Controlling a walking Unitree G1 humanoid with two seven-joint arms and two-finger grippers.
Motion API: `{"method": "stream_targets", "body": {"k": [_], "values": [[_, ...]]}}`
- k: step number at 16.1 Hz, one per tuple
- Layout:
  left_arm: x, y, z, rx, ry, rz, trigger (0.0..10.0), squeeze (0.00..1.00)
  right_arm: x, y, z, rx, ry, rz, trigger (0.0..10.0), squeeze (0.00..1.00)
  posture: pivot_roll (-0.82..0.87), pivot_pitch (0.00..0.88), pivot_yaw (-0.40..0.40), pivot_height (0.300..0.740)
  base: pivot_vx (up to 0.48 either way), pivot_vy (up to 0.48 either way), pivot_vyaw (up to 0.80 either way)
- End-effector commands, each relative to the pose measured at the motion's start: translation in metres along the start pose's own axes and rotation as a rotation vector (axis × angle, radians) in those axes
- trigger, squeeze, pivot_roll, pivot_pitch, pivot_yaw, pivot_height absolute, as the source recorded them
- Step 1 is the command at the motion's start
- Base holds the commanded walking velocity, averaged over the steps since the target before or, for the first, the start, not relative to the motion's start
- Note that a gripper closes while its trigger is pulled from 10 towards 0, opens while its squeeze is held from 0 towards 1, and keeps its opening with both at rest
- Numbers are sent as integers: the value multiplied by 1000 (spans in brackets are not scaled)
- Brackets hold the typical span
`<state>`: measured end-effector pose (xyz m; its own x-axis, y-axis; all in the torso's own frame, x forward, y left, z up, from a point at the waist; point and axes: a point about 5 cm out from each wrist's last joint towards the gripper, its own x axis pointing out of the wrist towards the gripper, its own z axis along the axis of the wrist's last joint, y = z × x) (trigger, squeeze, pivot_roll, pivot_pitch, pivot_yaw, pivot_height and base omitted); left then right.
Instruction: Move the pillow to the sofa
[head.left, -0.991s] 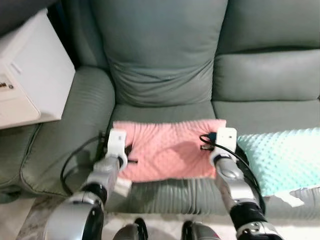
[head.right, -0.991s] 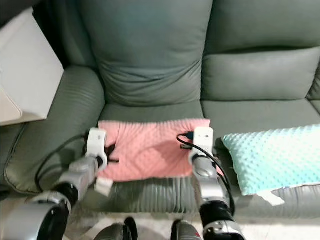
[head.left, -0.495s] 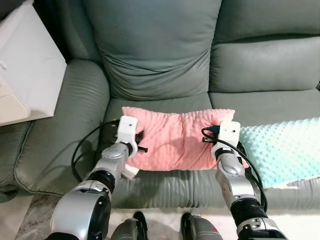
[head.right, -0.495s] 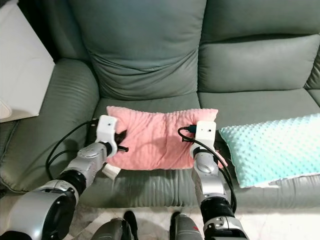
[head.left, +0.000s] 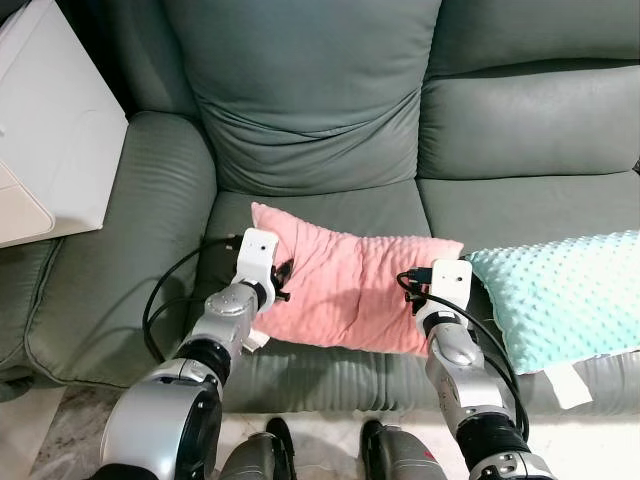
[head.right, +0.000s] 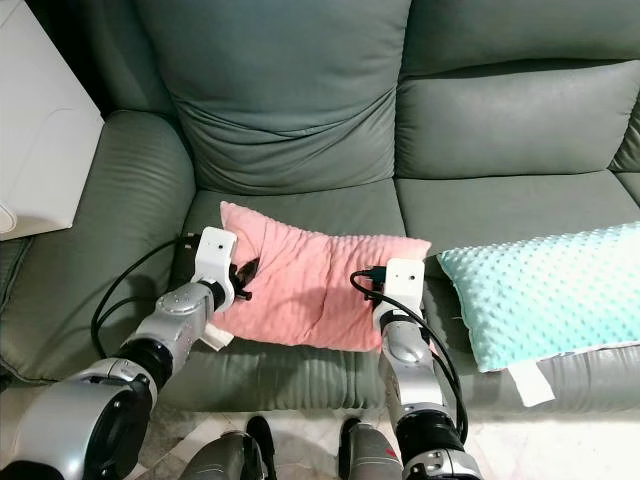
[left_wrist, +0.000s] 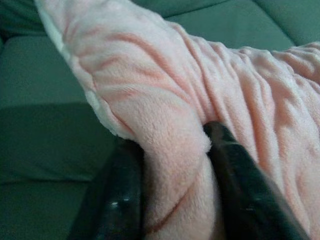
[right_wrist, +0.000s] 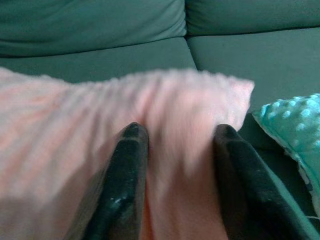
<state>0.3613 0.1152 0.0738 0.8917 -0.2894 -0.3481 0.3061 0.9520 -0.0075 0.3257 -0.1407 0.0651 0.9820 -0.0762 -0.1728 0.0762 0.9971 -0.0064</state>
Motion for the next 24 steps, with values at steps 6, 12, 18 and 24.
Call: {"method": "stream_targets", "body": {"k": [6,12,18,24], "values": [[-6,2,-21,-3,49,18,10000,1000,-2,6,0,21,-9,38,10000,1000,-111,313,82,740,0,0,0],[-9,12,-26,17,61,64,10000,1000,-5,10,-3,17,-1,58,10000,1000,-105,305,79,740,0,0,0],[-16,26,-34,32,63,122,10000,1000,-11,4,-6,8,29,65,10000,1000,-90,300,74,740,0,0,0],[-42,46,-73,96,154,50,10000,1000,-43,-13,-27,26,273,188,10000,1000,-62,287,69,740,0,0,0]]}}
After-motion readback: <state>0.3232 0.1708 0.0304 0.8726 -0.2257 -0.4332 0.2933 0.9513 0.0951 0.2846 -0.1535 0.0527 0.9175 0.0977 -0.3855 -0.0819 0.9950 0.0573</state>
